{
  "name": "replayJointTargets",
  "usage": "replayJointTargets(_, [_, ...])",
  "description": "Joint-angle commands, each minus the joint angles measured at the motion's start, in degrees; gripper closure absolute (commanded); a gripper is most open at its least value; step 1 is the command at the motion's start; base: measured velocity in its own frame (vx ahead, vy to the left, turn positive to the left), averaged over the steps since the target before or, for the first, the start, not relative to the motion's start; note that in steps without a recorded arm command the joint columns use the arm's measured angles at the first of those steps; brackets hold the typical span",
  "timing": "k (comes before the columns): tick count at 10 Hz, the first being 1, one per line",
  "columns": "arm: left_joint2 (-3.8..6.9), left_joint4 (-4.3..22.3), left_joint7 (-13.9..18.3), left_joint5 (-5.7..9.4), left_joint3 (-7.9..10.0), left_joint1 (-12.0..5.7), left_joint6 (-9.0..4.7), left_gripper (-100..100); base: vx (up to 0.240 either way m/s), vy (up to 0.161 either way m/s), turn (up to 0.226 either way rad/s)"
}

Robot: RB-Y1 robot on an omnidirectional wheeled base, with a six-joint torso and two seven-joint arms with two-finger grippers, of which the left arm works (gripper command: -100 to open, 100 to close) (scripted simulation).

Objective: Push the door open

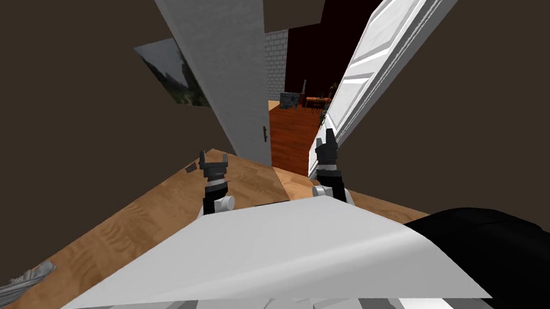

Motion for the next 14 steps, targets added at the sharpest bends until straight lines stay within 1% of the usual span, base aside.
replayJointTargets(1, [0.22,2.1,1.4,0.91,-0.40,-0.81,-0.52,-100,0.105,0.045,-0.147])
replayJointTargets(7, [0.63,10.5,6.4,4.38,-2.01,-4.08,-2.30,-100,0.091,0.042,-0.133])
replayJointTargets(14, [0.69,20.5,12.4,8.56,-3.95,-8.01,-4.44,-100,0.082,0.060,-0.141])
